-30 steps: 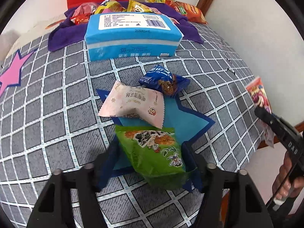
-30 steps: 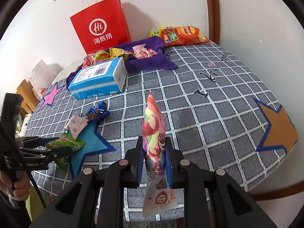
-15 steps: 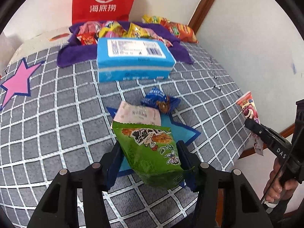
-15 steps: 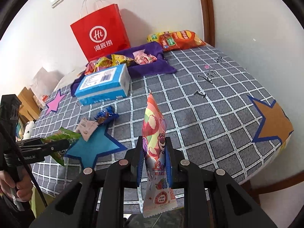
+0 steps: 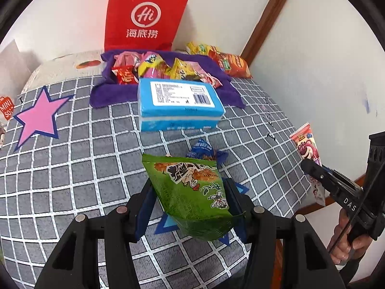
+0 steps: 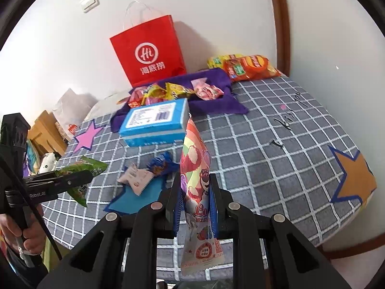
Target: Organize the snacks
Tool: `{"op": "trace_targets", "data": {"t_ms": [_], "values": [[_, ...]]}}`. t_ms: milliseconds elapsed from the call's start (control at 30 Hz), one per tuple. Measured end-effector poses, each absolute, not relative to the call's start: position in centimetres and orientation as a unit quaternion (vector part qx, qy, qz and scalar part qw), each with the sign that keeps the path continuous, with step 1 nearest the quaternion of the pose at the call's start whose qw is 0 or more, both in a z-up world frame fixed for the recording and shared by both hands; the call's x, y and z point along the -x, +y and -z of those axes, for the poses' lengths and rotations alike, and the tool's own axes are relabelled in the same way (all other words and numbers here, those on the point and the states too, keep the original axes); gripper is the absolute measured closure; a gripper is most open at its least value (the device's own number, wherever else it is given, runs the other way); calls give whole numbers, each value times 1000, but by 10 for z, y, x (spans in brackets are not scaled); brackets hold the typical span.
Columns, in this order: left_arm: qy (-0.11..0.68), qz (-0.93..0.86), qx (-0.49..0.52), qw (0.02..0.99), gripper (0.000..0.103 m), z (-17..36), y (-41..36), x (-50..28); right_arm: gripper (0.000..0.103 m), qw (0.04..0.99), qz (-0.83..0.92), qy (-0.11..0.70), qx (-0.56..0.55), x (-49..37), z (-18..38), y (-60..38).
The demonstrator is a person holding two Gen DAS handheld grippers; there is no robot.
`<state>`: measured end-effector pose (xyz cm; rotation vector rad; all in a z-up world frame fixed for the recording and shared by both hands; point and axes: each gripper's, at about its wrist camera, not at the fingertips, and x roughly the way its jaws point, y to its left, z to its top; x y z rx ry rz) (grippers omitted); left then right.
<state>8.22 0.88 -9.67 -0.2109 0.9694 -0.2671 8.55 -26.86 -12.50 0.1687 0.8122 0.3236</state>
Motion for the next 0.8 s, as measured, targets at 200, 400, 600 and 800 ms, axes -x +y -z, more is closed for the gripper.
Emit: {"op": "trace_targets", "data": {"t_ms": [200, 400, 600, 800], "values": [[448, 118, 106, 880, 49, 80, 14, -83, 83, 900, -179, 389, -81, -90, 115, -254], [436, 114, 106, 887, 49, 67, 16, -84, 83, 899, -198, 383, -75, -93, 105, -240], [425, 116, 101, 892, 49, 55, 14, -89, 83, 901, -201, 377, -75, -97, 93, -234], [418, 117, 104, 895, 49, 47, 15, -102, 83, 902, -203, 374, -70, -111, 84, -230]]}}
